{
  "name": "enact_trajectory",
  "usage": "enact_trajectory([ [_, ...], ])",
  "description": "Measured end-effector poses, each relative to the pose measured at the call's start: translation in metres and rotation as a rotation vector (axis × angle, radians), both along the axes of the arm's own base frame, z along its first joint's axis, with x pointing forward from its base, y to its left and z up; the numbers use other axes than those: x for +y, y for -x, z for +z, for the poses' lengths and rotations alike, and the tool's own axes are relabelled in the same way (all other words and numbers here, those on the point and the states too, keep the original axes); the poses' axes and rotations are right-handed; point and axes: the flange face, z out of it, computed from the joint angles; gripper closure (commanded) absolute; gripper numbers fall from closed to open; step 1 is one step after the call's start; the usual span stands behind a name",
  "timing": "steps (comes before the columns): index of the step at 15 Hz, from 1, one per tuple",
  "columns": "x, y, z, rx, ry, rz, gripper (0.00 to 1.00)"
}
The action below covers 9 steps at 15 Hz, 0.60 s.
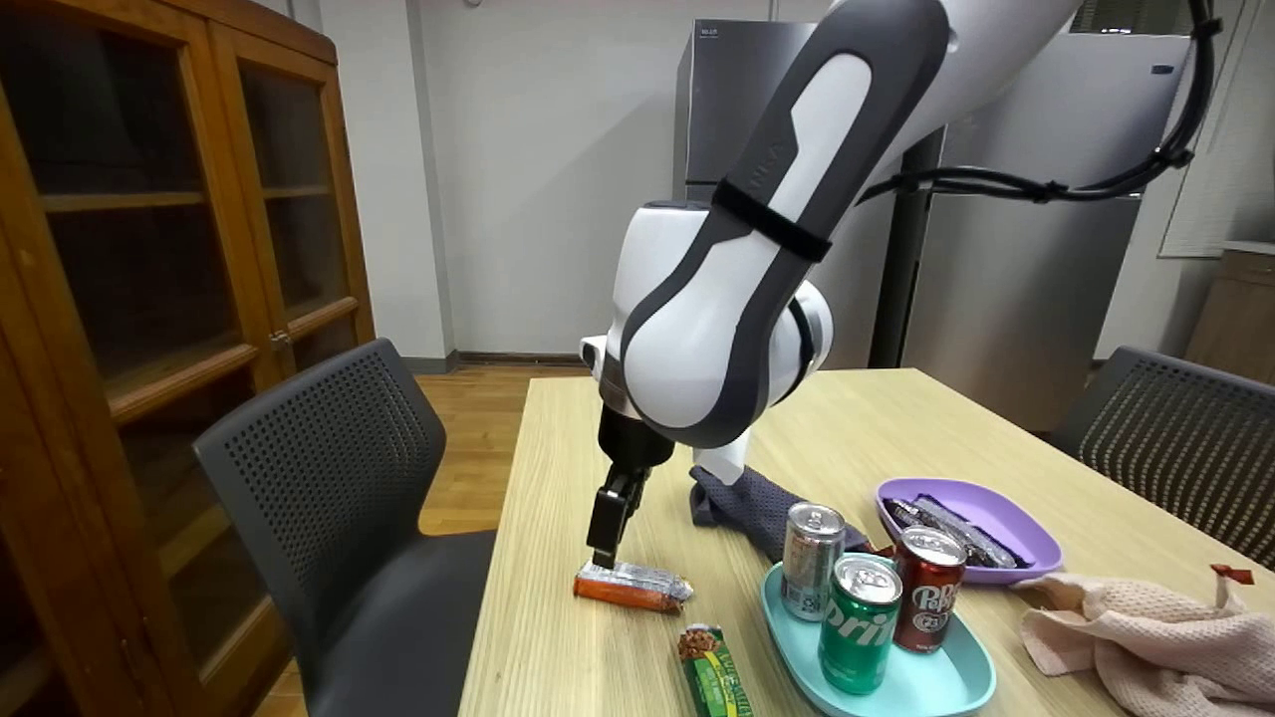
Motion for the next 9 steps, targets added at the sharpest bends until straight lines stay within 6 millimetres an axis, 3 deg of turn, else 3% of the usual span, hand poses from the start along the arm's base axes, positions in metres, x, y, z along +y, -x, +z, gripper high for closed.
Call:
enact_trajectory([
  [9,0.003,-0.007,-0.039,0.062,0.041,0.006,0.00],
])
